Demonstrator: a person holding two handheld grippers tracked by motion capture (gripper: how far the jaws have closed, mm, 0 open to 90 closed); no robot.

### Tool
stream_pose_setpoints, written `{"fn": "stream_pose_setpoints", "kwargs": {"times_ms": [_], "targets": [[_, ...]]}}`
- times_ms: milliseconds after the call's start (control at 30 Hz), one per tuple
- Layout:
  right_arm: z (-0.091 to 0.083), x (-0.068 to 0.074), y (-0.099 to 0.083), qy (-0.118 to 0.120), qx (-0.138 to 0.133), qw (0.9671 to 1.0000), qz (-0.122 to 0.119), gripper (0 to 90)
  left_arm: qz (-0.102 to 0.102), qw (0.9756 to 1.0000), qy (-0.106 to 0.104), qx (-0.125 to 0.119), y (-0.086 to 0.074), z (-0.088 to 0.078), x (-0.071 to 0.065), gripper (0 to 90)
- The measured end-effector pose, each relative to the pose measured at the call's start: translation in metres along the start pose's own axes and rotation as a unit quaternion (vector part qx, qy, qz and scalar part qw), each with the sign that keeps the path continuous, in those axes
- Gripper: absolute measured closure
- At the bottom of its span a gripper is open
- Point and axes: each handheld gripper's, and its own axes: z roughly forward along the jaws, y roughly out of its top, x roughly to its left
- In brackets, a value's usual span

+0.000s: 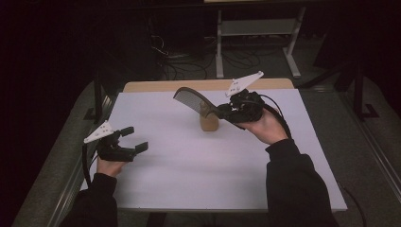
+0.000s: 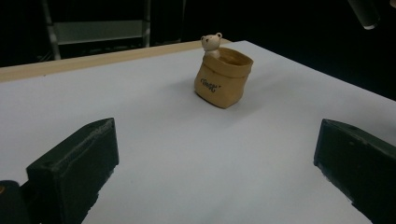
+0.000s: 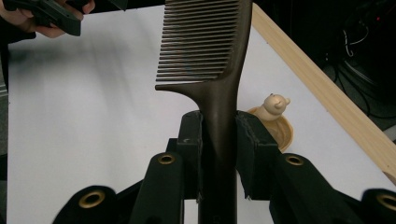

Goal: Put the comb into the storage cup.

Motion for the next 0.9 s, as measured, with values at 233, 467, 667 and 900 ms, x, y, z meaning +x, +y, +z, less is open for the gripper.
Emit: {"fn": "stream_pose_setpoints", "kwargs": {"times_ms": [233, 467, 667, 900], "targets": [[-0.001, -0.001, 0.004, -0.003, -0.013, 0.9999, 0.001, 71.3, 0.005, 0.9998, -0.015, -0.010, 0.013, 0.004, -0.005, 0.0], [0.001, -0.002, 0.006, -0.005, -0.023, 0.9997, 0.001, 71.3, 0.013, 0.9996, -0.024, -0.008, 0.031, 0.015, -0.012, 0.0], [0.004, -0.002, 0.008, -0.004, -0.024, 0.9997, 0.001, 71.3, 0.007, 0.9991, -0.042, -0.004, 0.046, 0.026, -0.015, 0.0], [0.006, -0.001, 0.012, -0.005, -0.030, 0.9995, -0.004, 71.3, 0.014, 0.9980, -0.061, -0.014, 0.068, 0.037, -0.023, 0.0]]}}
